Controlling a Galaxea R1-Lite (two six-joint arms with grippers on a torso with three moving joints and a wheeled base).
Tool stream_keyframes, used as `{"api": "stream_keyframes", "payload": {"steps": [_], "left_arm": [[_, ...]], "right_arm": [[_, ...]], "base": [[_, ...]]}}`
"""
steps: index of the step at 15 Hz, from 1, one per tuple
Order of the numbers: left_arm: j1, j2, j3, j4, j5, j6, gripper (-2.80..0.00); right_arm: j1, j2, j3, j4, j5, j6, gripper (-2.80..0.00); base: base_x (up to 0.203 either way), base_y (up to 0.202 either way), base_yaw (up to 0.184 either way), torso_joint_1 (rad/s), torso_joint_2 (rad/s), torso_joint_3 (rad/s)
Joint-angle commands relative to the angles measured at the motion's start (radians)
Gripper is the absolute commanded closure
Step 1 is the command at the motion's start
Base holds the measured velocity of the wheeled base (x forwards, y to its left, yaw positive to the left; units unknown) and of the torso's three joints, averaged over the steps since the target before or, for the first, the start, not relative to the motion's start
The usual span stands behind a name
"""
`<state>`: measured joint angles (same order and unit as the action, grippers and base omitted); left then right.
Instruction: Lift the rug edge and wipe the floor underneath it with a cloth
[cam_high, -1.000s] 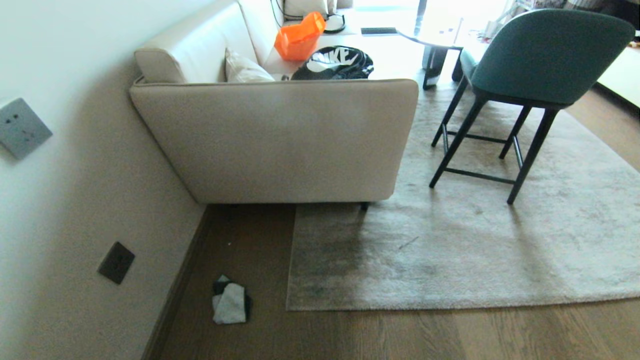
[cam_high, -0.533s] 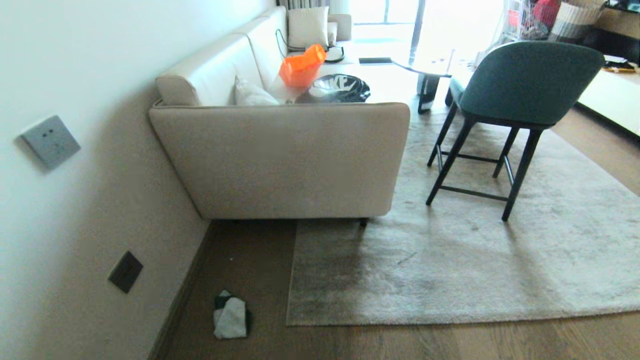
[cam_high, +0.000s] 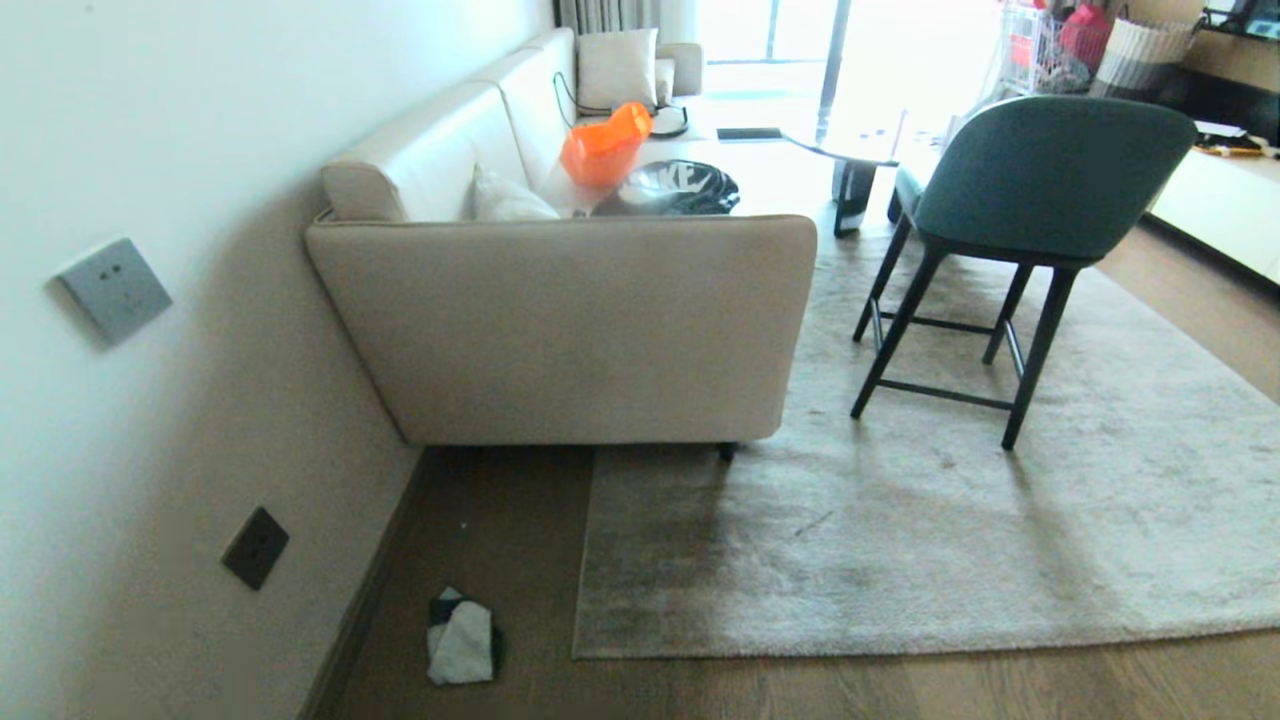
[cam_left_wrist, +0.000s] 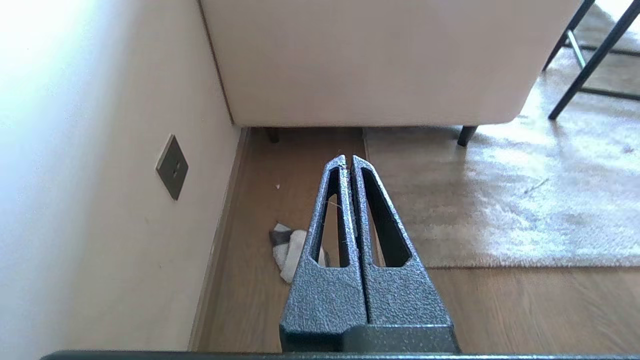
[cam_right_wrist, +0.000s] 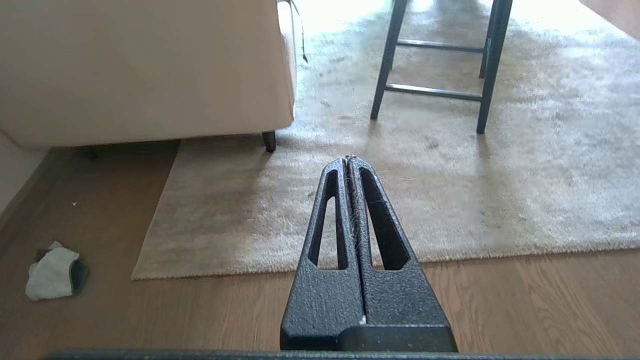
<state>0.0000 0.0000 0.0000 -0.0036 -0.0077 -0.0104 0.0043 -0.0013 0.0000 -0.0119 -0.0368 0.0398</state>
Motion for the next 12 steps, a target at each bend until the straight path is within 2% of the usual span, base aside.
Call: {"api": "stream_keyframes", "payload": {"steps": [1, 12], "left_arm": [[0.0, 0.0, 0.0, 0.0, 0.0, 0.0, 0.0], [0.0, 0.0, 0.0, 0.001, 0.0, 0.0, 0.0]], "right_arm": [[0.0, 0.001, 0.0, 0.0, 0.0, 0.0, 0.0], [0.0, 0.001, 0.0, 0.0, 0.0, 0.0, 0.0]], "base": [[0.0, 0.0, 0.0, 0.002, 0.0, 0.091], [0.0, 0.0, 0.0, 0.001, 0.0, 0.011]]}}
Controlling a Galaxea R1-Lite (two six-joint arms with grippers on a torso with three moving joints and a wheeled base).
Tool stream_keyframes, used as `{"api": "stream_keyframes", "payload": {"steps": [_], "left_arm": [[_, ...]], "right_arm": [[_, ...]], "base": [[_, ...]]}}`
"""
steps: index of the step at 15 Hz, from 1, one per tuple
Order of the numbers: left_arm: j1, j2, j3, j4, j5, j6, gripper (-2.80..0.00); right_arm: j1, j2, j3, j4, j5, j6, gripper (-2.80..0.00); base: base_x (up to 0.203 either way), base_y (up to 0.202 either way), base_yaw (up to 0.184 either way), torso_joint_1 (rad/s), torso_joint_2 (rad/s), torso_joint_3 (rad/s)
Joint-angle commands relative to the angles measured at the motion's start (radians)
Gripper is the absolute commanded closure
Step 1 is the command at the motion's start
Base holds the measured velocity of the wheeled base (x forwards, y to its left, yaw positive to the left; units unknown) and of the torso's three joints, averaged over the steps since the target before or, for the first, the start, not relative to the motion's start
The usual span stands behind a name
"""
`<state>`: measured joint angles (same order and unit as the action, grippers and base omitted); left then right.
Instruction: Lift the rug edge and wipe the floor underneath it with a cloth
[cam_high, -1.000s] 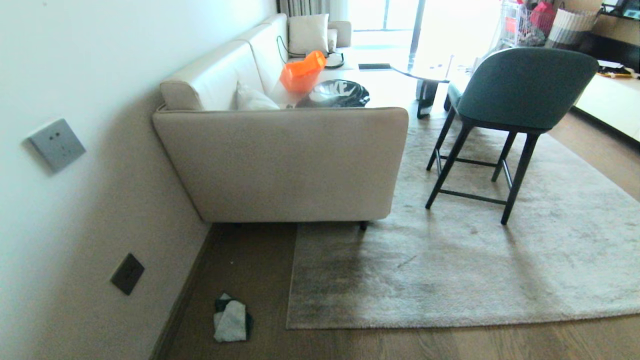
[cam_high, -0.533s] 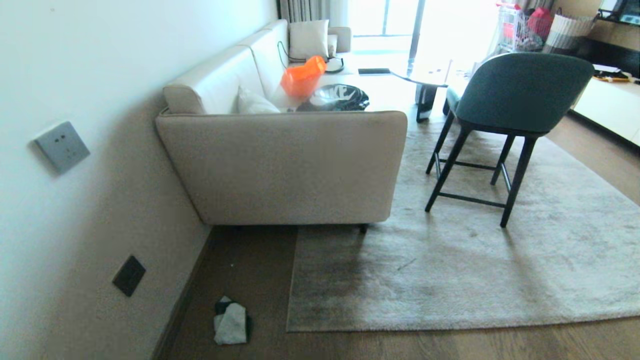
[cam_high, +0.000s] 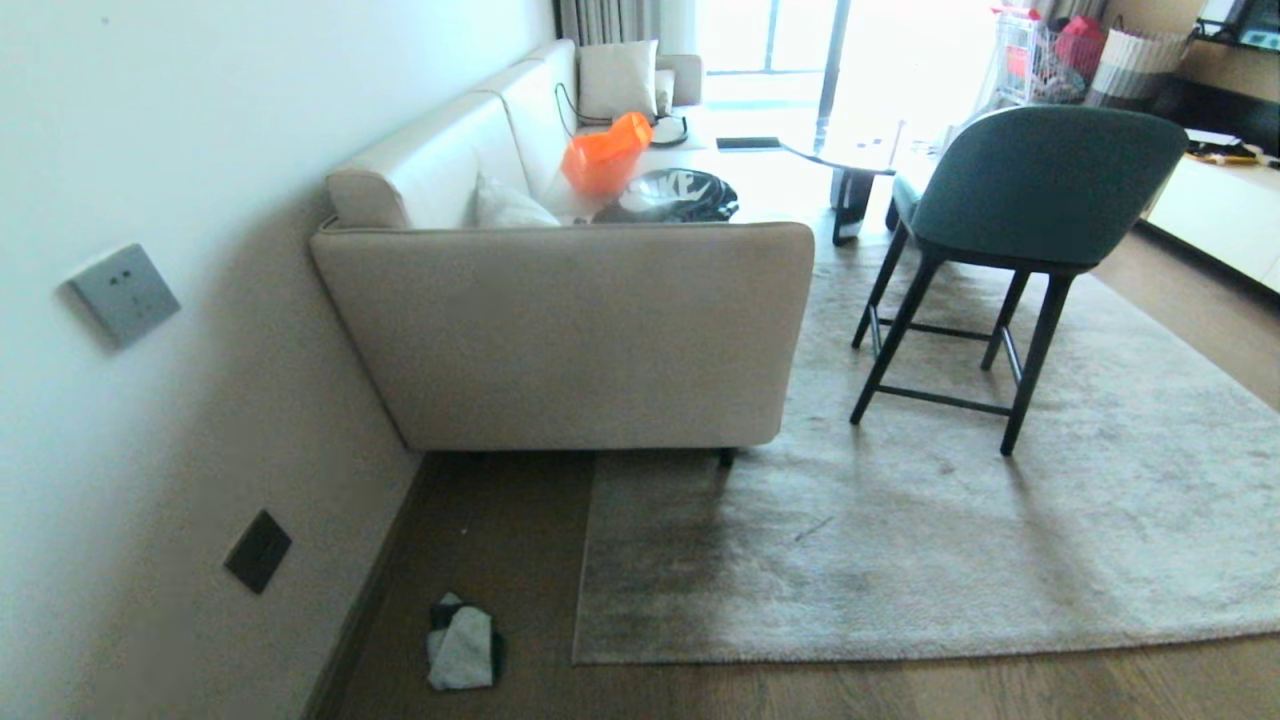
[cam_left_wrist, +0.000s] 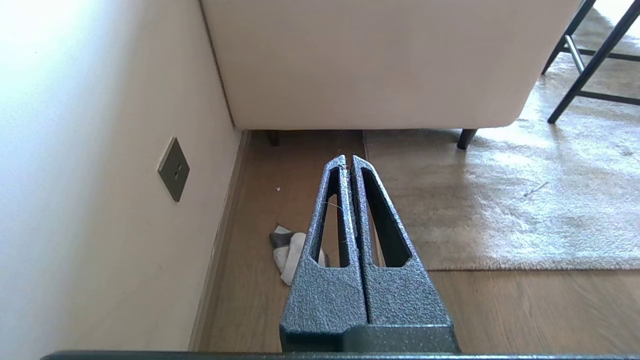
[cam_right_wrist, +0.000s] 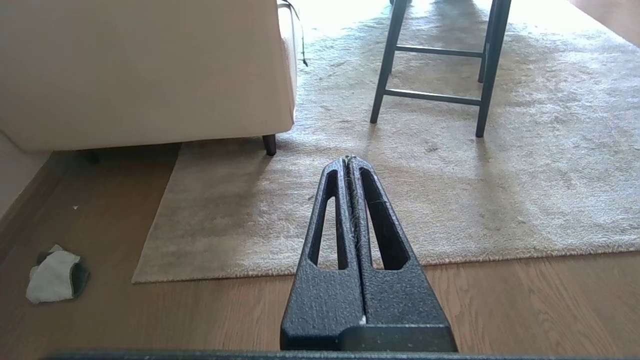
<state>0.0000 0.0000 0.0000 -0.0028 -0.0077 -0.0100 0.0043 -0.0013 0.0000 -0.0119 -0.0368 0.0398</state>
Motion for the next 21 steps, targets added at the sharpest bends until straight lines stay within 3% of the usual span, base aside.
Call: {"api": "stream_keyframes", "payload": {"steps": [1, 21], "left_arm": [[0.0, 0.0, 0.0, 0.0, 0.0, -0.001, 0.0], [0.0, 0.0, 0.0, -0.001, 0.0, -0.001, 0.0]], "right_arm": [[0.0, 0.001, 0.0, 0.0, 0.0, 0.0, 0.0], [0.0, 0.001, 0.0, 0.0, -0.001, 0.0, 0.0]], "base": [[0.0, 0.0, 0.0, 0.0, 0.0, 0.0], [0.0, 0.0, 0.0, 0.0, 0.0, 0.0]]}}
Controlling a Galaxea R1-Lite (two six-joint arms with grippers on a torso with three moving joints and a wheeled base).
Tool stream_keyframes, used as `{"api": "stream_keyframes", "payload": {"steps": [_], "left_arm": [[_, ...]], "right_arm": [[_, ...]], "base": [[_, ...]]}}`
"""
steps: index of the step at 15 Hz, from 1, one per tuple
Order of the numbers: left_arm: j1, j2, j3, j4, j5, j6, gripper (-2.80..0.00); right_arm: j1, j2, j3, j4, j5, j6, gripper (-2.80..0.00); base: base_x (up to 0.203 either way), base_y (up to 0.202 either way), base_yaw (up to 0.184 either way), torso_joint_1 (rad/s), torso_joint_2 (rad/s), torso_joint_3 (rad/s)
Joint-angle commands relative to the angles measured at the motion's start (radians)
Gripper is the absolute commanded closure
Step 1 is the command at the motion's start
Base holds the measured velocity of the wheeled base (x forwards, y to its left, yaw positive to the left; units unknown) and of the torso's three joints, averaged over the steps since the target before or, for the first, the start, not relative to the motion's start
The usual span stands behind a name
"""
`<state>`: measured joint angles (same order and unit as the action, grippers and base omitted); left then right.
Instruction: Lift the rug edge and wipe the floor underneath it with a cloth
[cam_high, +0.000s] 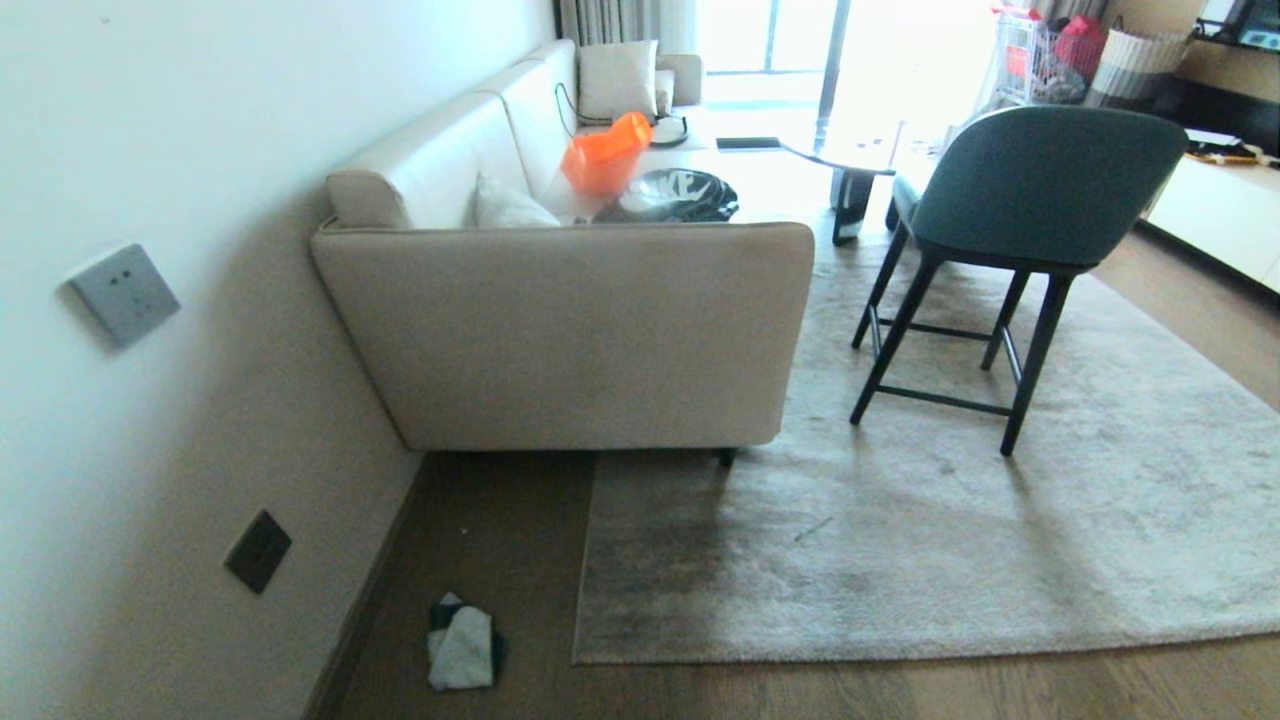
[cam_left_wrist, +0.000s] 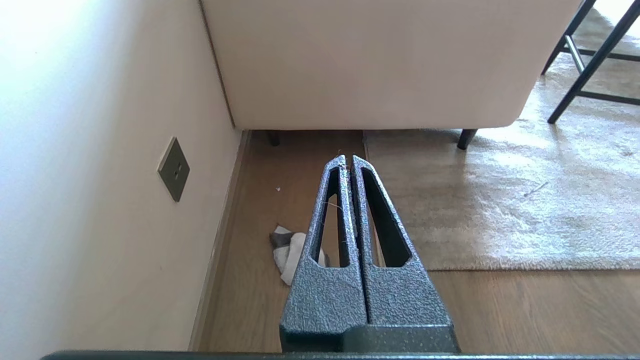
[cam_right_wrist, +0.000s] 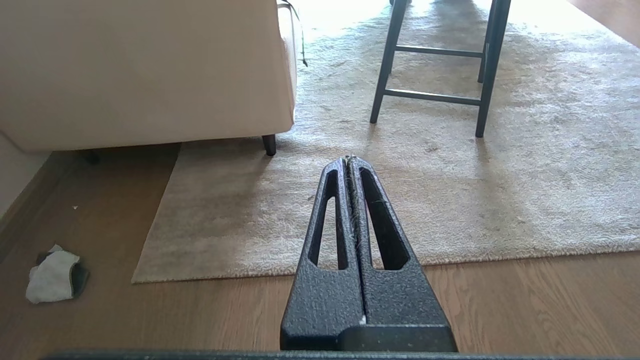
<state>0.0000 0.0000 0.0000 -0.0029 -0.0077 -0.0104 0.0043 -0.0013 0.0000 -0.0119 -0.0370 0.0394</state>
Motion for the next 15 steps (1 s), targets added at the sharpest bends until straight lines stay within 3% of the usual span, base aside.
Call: {"api": "stream_keyframes", "payload": {"steps": [1, 11, 15], "left_arm": [[0.0, 0.0, 0.0, -0.001, 0.0, 0.0, 0.0], [0.0, 0.0, 0.0, 0.0, 0.0, 0.0, 0.0], [0.0, 0.0, 0.0, 0.0, 0.0, 0.0, 0.0]], "right_arm": [[0.0, 0.001, 0.0, 0.0, -0.001, 0.001, 0.0], [0.0, 0.001, 0.0, 0.0, -0.001, 0.001, 0.0], [0.0, 0.001, 0.0, 0.0, -0.001, 0.001, 0.0]], "base": [[0.0, 0.0, 0.0, 0.0, 0.0, 0.0], [0.0, 0.0, 0.0, 0.0, 0.0, 0.0], [0.0, 0.0, 0.0, -0.015, -0.25, -0.276]]}}
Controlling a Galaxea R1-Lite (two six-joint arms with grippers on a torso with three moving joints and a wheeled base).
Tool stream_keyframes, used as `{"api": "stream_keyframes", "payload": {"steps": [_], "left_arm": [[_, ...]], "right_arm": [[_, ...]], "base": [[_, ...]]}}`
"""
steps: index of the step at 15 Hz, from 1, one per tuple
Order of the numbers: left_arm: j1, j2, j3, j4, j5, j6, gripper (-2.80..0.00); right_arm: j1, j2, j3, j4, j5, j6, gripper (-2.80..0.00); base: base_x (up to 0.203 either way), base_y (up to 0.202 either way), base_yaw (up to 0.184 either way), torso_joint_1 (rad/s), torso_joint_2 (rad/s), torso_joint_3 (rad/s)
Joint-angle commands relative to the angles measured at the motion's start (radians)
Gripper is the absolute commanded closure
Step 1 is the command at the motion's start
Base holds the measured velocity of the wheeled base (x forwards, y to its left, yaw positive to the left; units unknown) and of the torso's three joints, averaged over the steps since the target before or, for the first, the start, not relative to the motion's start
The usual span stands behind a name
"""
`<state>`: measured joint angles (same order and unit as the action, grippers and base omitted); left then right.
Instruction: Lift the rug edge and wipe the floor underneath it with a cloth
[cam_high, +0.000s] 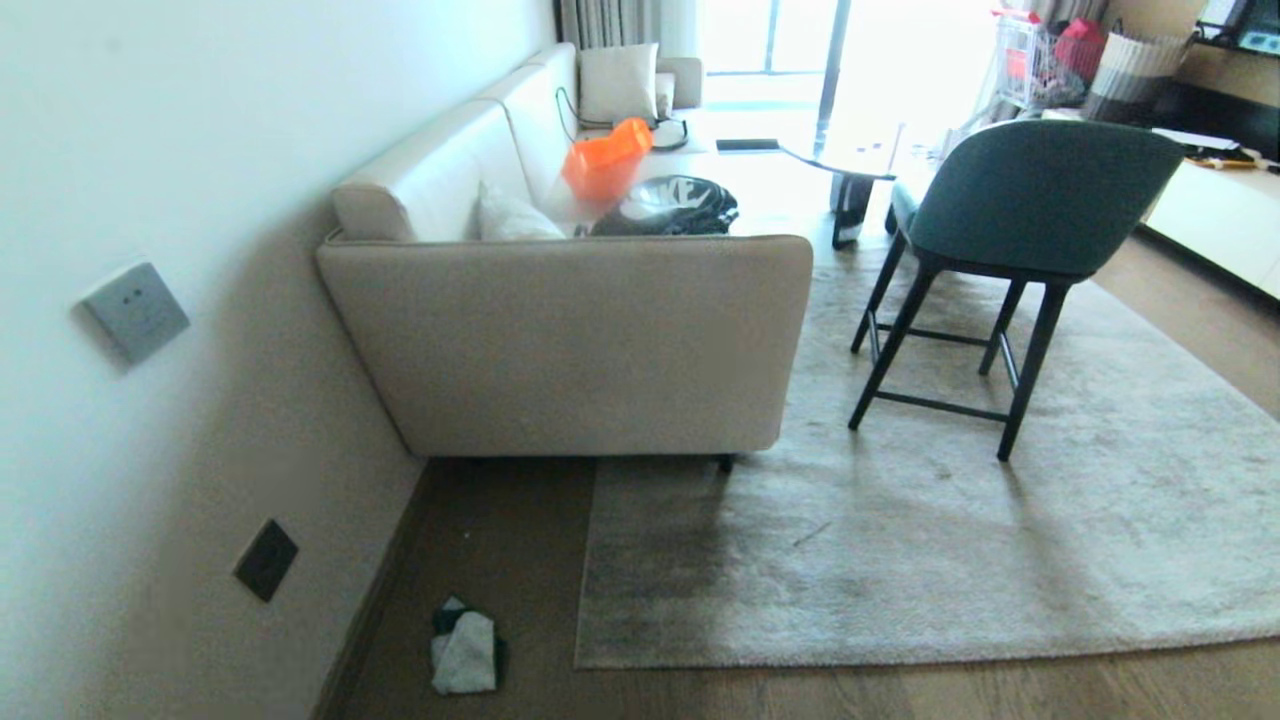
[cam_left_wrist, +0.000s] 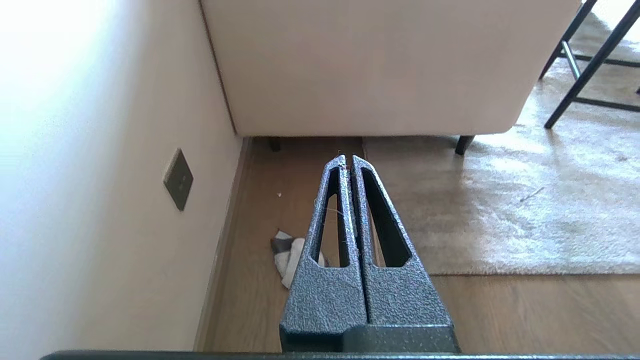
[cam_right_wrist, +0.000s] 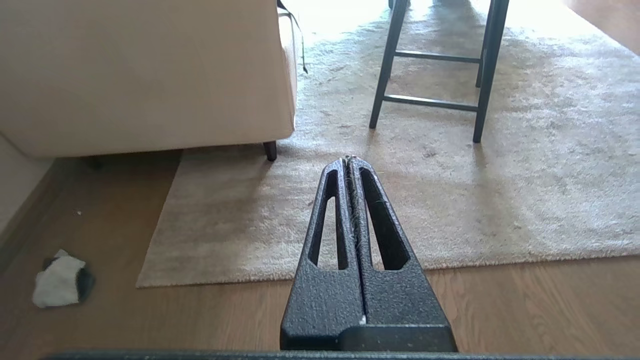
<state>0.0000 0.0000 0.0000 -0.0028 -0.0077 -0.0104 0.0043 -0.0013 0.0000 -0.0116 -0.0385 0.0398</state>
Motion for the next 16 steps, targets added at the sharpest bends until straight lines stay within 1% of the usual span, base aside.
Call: {"api": "stream_keyframes", "payload": {"steps": [1, 7, 16], "left_arm": [[0.0, 0.0, 0.0, -0.002, 0.0, 0.0, 0.0], [0.0, 0.0, 0.0, 0.0, 0.0, 0.0, 0.0], [0.0, 0.0, 0.0, 0.0, 0.0, 0.0, 0.0]], "right_arm": [[0.0, 0.001, 0.0, -0.001, 0.0, 0.0, 0.0], [0.0, 0.001, 0.0, -0.001, 0.0, 0.0, 0.0], [0.0, 0.001, 0.0, -0.001, 0.002, 0.0, 0.0]], "base": [[0.0, 0.0, 0.0, 0.001, -0.39, -0.394], [0.0, 0.0, 0.0, 0.025, -0.44, -0.397], [0.0, 0.0, 0.0, 0.132, -0.49, -0.372]]}}
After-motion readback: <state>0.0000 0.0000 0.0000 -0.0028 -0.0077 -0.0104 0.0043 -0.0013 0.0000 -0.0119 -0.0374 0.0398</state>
